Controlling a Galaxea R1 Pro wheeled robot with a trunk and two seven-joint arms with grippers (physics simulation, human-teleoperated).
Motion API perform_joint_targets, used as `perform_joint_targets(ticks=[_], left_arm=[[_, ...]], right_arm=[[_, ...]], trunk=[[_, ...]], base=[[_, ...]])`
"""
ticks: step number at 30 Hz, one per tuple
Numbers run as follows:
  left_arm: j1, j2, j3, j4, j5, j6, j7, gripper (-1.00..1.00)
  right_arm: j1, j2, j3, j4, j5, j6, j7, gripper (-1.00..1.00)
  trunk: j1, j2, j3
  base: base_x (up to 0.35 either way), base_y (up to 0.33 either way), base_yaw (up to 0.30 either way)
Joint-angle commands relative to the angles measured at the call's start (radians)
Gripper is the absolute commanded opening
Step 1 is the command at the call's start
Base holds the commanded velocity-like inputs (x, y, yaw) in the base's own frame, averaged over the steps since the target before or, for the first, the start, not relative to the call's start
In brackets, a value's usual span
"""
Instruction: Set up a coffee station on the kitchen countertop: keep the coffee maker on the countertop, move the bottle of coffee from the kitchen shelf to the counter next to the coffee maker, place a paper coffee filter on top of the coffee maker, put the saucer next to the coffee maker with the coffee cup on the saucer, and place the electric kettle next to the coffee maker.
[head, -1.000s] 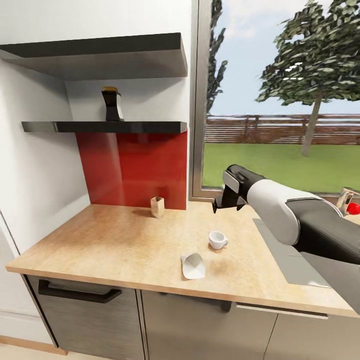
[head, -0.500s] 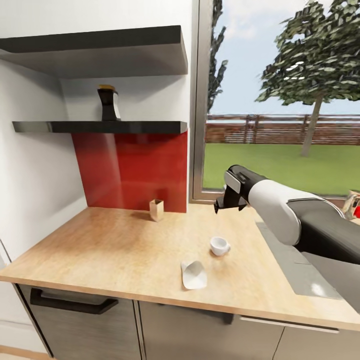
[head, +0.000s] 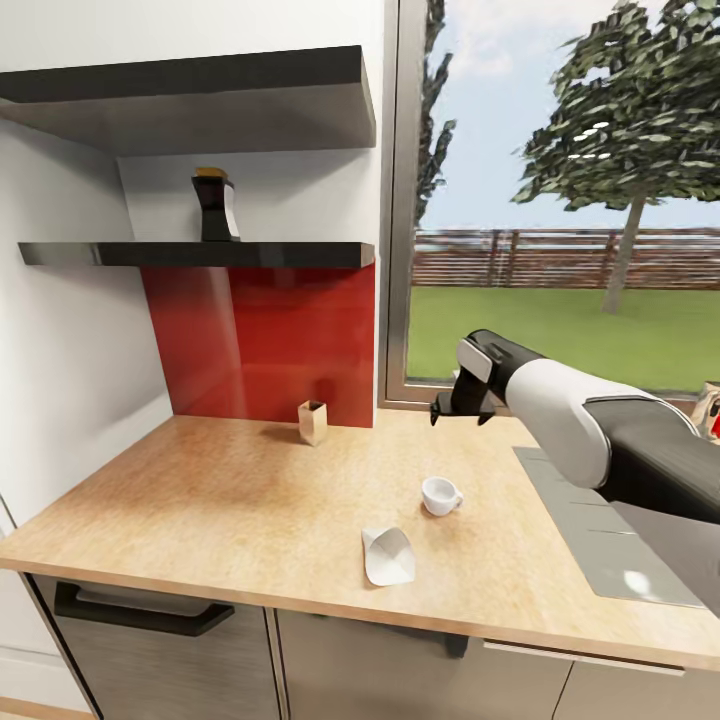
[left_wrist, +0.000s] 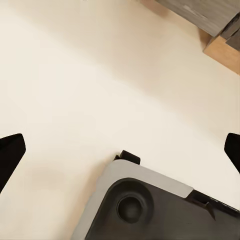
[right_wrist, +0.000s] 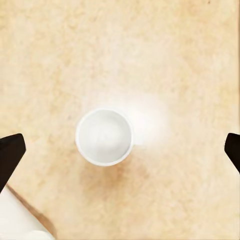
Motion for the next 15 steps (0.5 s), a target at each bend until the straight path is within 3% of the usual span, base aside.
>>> perform_joint_targets(ticks=[1,15], left_arm=[[-0.001,0.0,-0.001,0.001,0.006,-0.003,-0.004,1.0],[-0.001,-0.001,-0.001,0.001,0.005,-0.002,-0.004,1.0]], right_arm=[[-0.002,0.002,0.003,0.002,-0.014,0.0,-0.023,1.0],[-0.002,0.0,0.003,0.002,-0.02,0.0,-0.094,1.0]], trunk=[[0.0,-0.001,-0.002],[0.008,-0.015,-0.008]], base=[[0.001,0.0,0.0],[0.0,0.0,0.0]])
